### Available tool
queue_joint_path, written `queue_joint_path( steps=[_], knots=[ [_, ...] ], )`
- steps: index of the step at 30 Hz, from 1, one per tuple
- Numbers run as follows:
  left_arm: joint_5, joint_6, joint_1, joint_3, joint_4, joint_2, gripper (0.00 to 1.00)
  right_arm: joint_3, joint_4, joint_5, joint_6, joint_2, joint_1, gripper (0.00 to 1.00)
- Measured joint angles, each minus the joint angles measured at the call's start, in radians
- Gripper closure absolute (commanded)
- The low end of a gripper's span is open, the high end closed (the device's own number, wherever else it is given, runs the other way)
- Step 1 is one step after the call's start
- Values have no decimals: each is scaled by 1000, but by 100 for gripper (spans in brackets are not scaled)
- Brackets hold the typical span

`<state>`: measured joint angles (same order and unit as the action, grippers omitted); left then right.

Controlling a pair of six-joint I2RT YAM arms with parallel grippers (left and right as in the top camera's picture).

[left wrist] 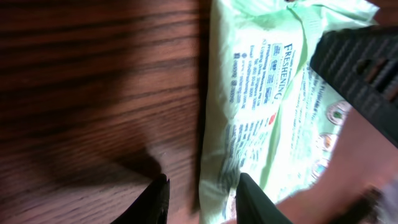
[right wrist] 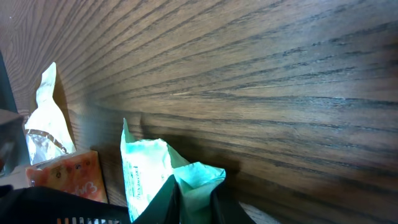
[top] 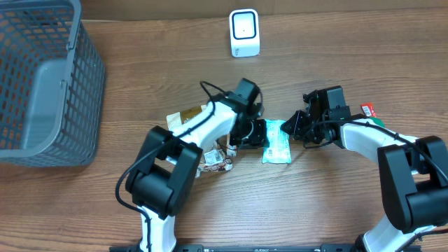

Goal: Scan the item barcode

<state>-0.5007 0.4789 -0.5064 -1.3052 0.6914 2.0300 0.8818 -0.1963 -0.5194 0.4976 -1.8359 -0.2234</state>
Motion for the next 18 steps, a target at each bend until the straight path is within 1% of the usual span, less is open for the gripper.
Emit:
queue_joint_path(
  steps=[4,8,15,17,18],
  knots=[
    [-71,-38,21,-2,19,2,64,0,0,0,0,0,0,83],
    [-86,-63,-4,-3,19,2,60,0,2,0,0,0,0,82],
    [-25,-51,-51,-3,17,2,60,0,2,0,0,-2,0,82],
    [-6,-39,-55,5,1,2,61,0,2,0,0,-2,0,82],
    [-7,-32,-55,10,-8,2,63,0,2,0,0,-2,0,82]
  ],
)
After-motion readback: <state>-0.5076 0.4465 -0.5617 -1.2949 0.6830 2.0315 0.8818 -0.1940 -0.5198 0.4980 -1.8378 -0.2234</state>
